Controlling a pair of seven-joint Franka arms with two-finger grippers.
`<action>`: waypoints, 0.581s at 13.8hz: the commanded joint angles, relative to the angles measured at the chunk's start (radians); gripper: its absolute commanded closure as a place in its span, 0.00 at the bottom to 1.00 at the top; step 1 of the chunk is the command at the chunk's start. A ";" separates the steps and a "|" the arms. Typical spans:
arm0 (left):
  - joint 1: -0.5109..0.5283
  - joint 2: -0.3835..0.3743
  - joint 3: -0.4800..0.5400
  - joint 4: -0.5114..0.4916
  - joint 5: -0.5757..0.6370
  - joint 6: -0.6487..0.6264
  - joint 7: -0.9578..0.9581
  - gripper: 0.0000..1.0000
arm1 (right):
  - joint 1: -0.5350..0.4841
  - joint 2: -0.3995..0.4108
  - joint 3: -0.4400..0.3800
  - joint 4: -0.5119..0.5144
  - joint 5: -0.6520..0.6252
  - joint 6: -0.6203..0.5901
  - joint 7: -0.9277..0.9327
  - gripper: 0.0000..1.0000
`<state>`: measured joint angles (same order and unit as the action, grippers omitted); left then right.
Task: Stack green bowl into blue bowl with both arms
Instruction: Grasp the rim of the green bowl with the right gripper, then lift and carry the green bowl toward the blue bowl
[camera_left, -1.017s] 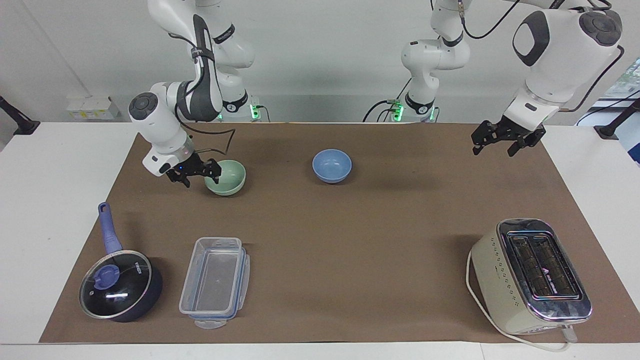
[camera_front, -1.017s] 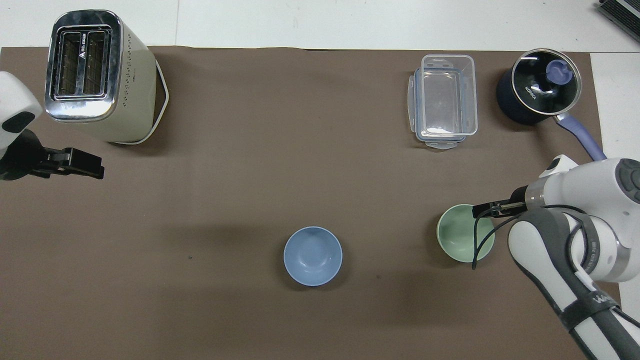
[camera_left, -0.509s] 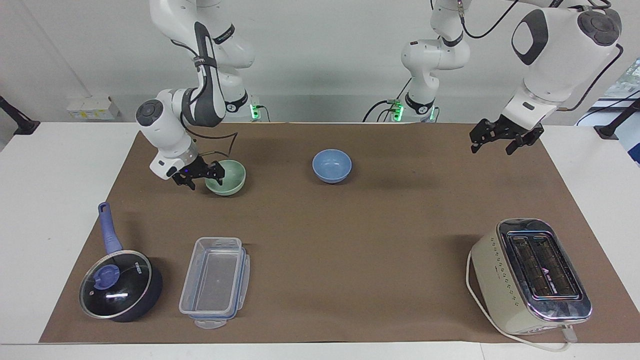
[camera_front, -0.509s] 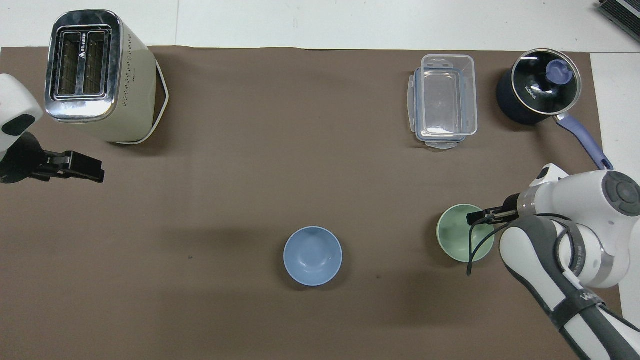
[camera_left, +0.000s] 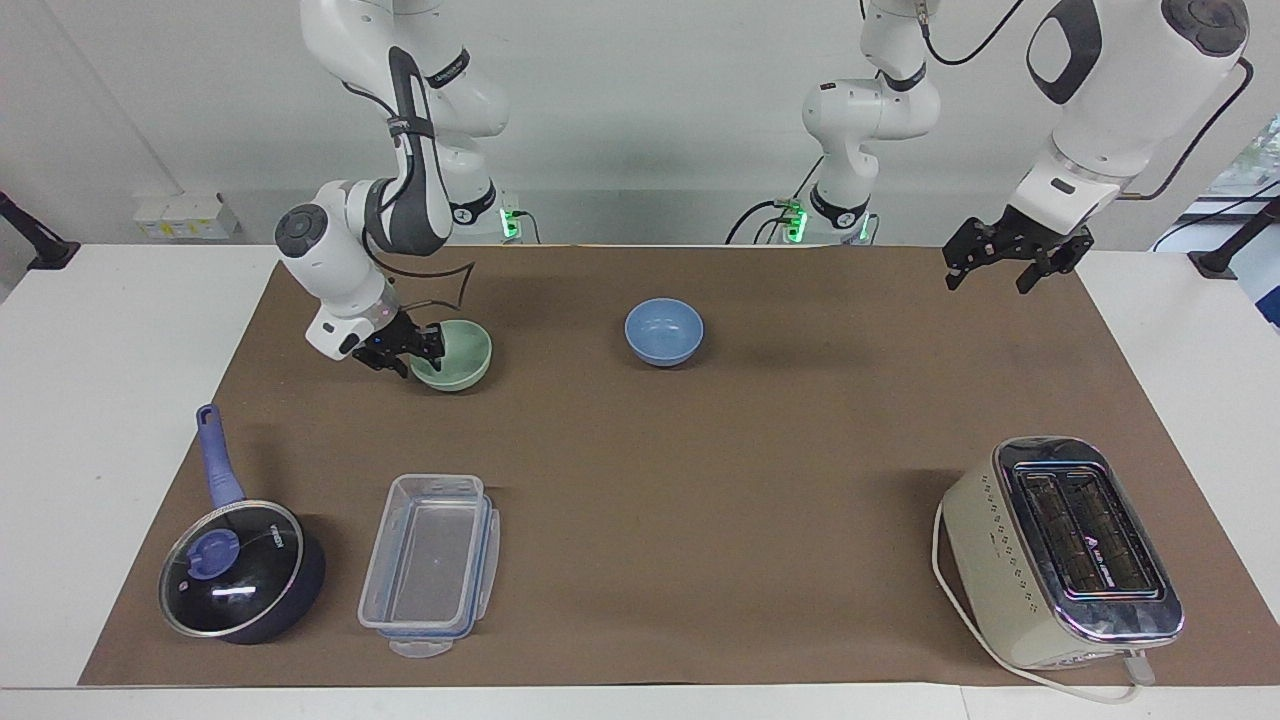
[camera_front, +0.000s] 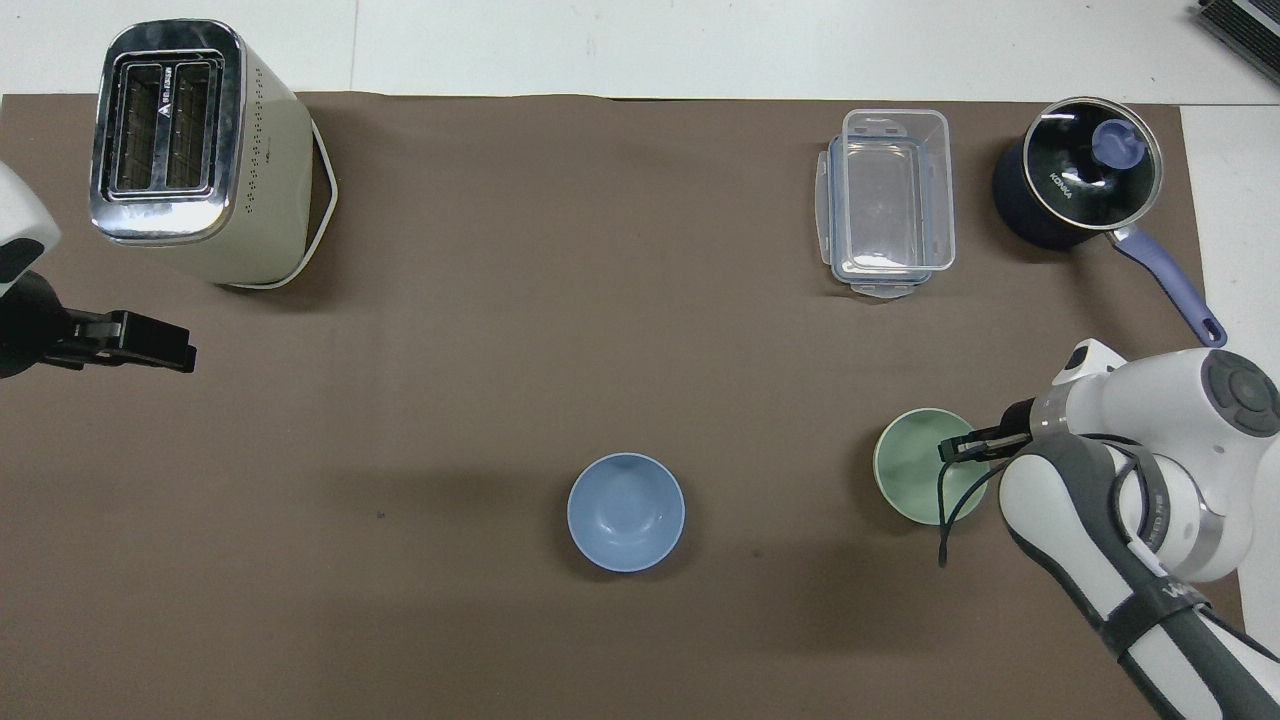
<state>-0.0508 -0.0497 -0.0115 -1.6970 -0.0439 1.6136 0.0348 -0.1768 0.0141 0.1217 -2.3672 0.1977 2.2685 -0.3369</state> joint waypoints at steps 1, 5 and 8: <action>0.009 -0.015 -0.008 -0.015 0.021 -0.006 0.005 0.00 | -0.018 -0.014 0.009 0.003 0.049 -0.023 -0.042 1.00; 0.009 -0.015 -0.007 -0.015 0.021 -0.006 0.005 0.00 | -0.003 -0.035 0.009 0.058 0.049 -0.114 -0.028 1.00; 0.009 -0.015 -0.008 -0.015 0.021 -0.006 0.005 0.00 | 0.074 -0.097 0.019 0.080 0.049 -0.191 0.088 1.00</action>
<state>-0.0506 -0.0498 -0.0115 -1.6971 -0.0439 1.6136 0.0348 -0.1541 -0.0262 0.1321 -2.2935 0.2185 2.1267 -0.3134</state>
